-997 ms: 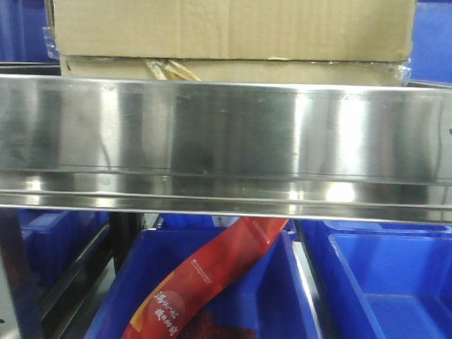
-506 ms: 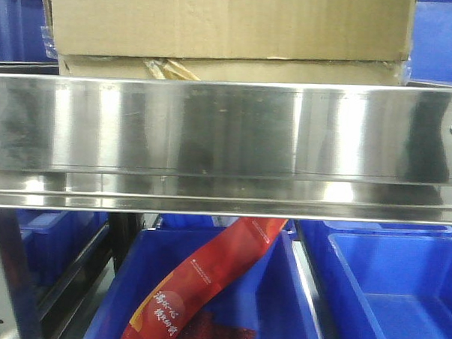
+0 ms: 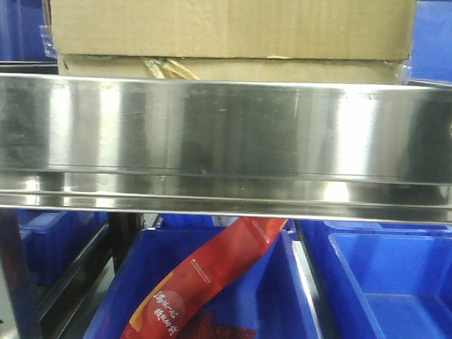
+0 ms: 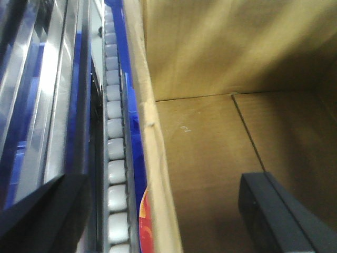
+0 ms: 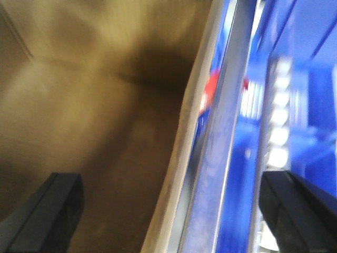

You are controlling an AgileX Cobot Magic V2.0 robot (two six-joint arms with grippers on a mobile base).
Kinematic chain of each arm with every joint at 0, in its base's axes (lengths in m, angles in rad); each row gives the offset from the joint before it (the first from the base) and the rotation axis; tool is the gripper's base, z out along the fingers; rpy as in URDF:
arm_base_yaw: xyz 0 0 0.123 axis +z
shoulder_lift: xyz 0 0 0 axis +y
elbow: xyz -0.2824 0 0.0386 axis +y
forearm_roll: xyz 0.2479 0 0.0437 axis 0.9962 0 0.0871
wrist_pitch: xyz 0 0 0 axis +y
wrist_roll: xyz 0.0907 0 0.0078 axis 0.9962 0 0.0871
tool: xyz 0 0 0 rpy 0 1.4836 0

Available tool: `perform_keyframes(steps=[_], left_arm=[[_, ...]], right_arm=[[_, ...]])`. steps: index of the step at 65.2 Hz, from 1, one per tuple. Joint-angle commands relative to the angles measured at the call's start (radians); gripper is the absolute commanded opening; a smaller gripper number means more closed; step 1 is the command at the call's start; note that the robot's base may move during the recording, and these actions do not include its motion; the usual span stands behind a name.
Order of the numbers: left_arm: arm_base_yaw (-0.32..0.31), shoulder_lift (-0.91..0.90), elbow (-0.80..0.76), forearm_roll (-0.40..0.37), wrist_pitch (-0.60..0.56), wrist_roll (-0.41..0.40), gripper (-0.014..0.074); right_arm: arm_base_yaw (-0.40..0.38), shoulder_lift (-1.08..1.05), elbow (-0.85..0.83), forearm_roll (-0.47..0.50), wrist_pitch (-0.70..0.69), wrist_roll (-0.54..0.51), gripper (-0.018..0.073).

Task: Grab carton from right shelf to conveyor
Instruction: 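Lift the carton with both grippers and pull it off the shelf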

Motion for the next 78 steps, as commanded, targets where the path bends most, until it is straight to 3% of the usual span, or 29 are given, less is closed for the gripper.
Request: perform_keyframes(steps=[1,9,16,23,28,30,35,59,69,78], left_arm=[[0.002,0.013,-0.008,-0.004,-0.018,-0.007,0.0475],[0.002,0.036,-0.008,-0.004,-0.004,-0.007,0.0472],[0.002,0.047,-0.008,-0.004,0.015,-0.007,0.0403],[0.002,0.051,-0.008,-0.004,0.023,-0.007,0.0221],[0.002,0.051,-0.008,-0.004,0.023,-0.007,0.0000],[0.002,0.051,-0.008,-0.004,0.023,-0.007,-0.0048],[0.002,0.044,-0.008,-0.002,0.021,-0.007,0.0005],[-0.018,-0.107,-0.010,-0.002,0.060,-0.007,-0.0015],[-0.059,-0.189,-0.010,0.014,0.145,-0.007,-0.0015],[-0.126,-0.248,0.007,0.095,0.151,-0.013,-0.0015]], right_arm=[[-0.001,0.021,-0.011,-0.004,-0.023,-0.004,0.0558],[-0.001,0.044,-0.011,-0.004,-0.032,-0.004,0.0518],[-0.001,0.056,-0.011,-0.004,-0.026,-0.004,0.0352],[-0.001,0.057,-0.011,-0.004,-0.022,-0.004,0.0077],[-0.001,0.057,-0.011,-0.004,-0.022,-0.004,-0.0106],[-0.001,0.057,-0.011,-0.004,-0.022,-0.004,-0.0077],[-0.001,0.055,-0.011,-0.004,-0.022,-0.004,-0.0059],[0.001,-0.117,-0.011,-0.002,-0.030,0.021,-0.0067],[0.032,-0.209,-0.008,-0.002,0.008,0.022,-0.0067],[0.080,-0.286,0.007,-0.010,0.008,0.022,-0.0067]])
